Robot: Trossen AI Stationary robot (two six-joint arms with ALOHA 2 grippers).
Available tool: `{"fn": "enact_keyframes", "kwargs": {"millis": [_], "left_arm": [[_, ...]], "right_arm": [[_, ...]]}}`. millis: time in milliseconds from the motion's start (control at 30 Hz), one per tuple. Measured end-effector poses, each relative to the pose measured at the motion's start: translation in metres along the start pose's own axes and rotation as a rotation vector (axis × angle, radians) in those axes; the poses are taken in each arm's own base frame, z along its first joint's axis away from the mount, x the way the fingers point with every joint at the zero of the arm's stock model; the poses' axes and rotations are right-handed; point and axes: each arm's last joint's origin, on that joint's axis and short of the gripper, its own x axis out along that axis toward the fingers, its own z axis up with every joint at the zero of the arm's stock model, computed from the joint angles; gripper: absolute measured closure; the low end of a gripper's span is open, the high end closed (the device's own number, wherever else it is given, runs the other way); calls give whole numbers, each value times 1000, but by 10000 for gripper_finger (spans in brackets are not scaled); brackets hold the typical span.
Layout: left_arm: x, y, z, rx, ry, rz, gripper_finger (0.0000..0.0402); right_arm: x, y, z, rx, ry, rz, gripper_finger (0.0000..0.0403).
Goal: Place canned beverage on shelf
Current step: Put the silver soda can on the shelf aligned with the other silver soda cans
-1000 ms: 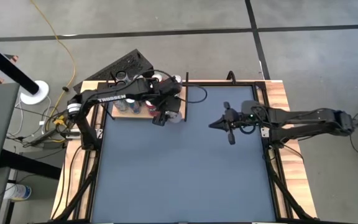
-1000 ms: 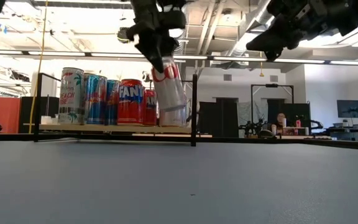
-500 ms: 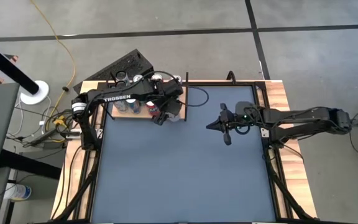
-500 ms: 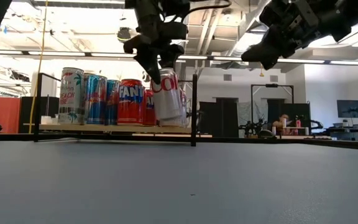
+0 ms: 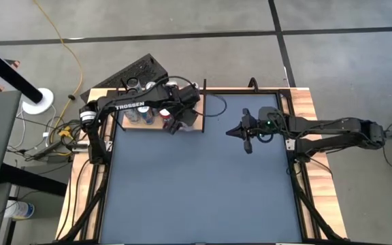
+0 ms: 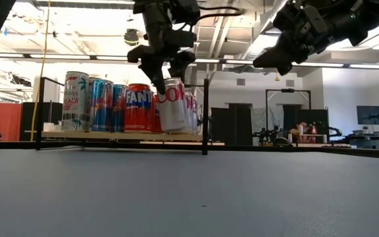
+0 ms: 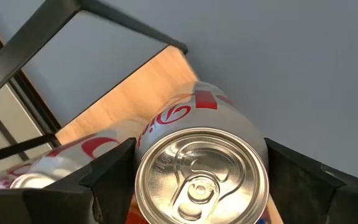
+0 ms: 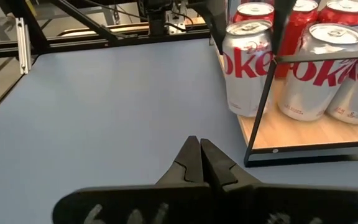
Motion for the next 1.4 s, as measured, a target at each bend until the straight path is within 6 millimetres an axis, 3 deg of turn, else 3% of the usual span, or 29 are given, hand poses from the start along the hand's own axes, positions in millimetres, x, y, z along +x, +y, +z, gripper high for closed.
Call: {"fn": "enact_keyframes", "kwargs": {"millis": [267,833,1133,1400], "left_arm": [[0,8,-10,-52,-68,-36,113],[0,9,-11,-11,-24,2,113],[0,10,-11,-11,20,38,77],[-1,9,-6,3,17,65,76]], "right_arm": [[-1,-7,4,5,-40,-29,403],[-1,-8,3,19,-29,-32,403],[-1,-8,1,28,-9,-31,403],[-1,-7,1,31,-8,-30,403]]}}
